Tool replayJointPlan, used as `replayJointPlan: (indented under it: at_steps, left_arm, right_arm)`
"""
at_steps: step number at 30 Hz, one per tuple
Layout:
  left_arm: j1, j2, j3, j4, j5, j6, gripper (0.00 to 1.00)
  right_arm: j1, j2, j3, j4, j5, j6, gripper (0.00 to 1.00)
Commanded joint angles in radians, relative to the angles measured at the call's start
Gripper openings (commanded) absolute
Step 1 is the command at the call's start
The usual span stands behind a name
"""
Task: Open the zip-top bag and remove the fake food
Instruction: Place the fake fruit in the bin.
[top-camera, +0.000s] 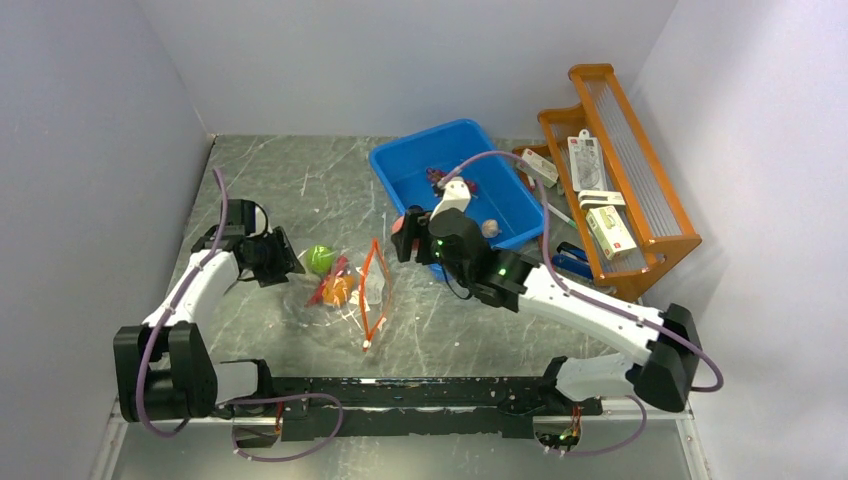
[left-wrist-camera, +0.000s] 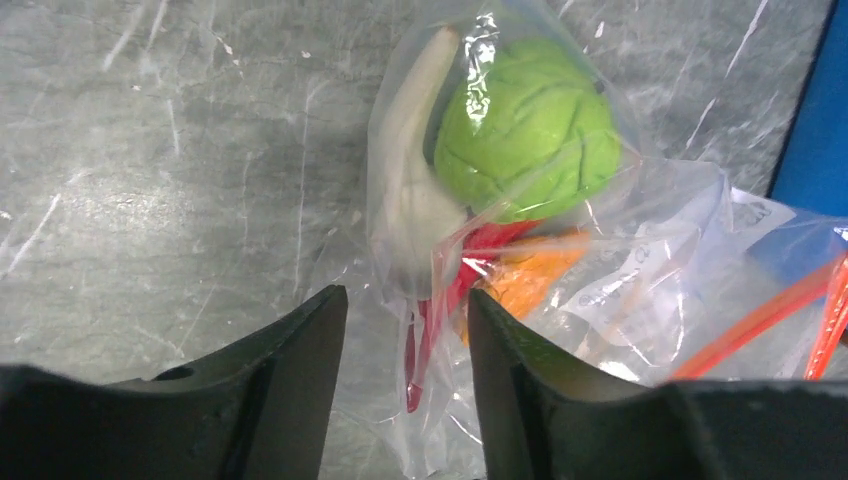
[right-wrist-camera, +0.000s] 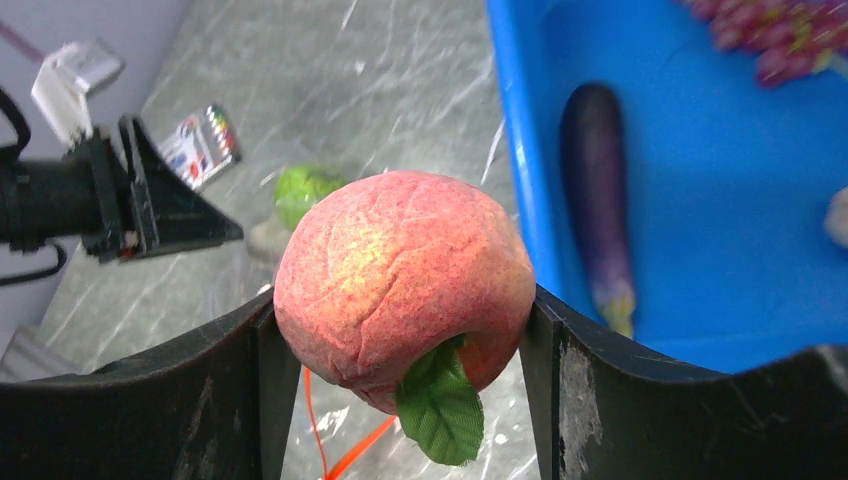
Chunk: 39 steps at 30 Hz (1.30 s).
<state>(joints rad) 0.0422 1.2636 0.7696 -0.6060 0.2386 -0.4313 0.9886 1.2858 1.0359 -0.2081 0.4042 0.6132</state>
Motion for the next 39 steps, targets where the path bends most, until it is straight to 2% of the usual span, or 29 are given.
replayJointPlan:
  at_steps: [1,9,13,17,20,23,27,39]
  left_arm:
    - [-0.005,-0.060,0.016,-0.008,-0.051,-0.013,0.66]
    - [-0.005,-0.083,0.027,-0.023,-0.090,-0.021,0.77]
    - [-0.005,-0.181,0.015,-0.012,-0.131,-0.032,0.86]
    - [-0.005,-0.247,-0.008,0.009,-0.164,-0.050,0.93]
    - [-0.034,-0.217,-0.002,0.000,-0.154,-0.046,0.94]
    - [-0.035,-0.179,0.025,-0.039,-0.181,-0.052,0.93]
    - [-0.036,-0.191,0.019,-0.032,-0.186,-0.053,0.94]
    - [-0.039,-0.170,0.021,-0.032,-0.166,-0.047,0.92]
  right_arm:
    - [0.001,-0.064,-0.019,0.023,0.199,-0.101,0.47]
    - [-0.006,-0.071,0.014,-0.010,0.341,-0.209,0.47]
    - [-0.010,-0.070,-0.002,0.040,0.353,-0.330,0.49]
    - [-0.051,-0.043,0.003,0.009,0.357,-0.345,0.50]
    - [-0.149,0.004,0.029,-0.072,0.272,-0.313,0.51]
    - [-0.288,0.051,0.058,-0.149,0.096,-0.288,0.52]
    - [-0.380,0.097,0.068,-0.171,-0.040,-0.292,0.52]
    - [-0.423,0.378,0.295,-0.176,-0.315,-0.313,0.54]
